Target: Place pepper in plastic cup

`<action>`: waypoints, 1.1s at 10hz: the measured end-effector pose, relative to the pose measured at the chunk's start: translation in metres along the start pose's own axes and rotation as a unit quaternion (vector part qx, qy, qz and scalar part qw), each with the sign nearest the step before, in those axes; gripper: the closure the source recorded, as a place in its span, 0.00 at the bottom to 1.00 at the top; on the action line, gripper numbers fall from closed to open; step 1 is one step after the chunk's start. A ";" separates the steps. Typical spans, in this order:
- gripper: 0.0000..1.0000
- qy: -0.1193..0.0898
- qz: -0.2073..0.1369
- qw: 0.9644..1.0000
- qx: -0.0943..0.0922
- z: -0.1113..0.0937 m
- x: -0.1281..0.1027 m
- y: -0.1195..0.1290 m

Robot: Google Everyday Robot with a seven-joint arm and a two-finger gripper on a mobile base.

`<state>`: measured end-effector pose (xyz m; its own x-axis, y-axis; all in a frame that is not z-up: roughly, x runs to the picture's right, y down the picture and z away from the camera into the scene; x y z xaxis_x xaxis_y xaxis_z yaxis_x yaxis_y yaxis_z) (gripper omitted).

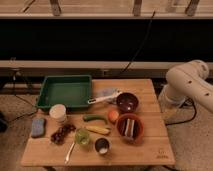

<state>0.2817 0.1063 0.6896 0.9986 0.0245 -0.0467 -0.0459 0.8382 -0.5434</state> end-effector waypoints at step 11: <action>0.35 -0.042 -0.080 0.996 -0.020 0.046 -0.185 -0.057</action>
<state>0.1007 0.0789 0.7679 0.9918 -0.0614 0.1121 0.1148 0.8132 -0.5706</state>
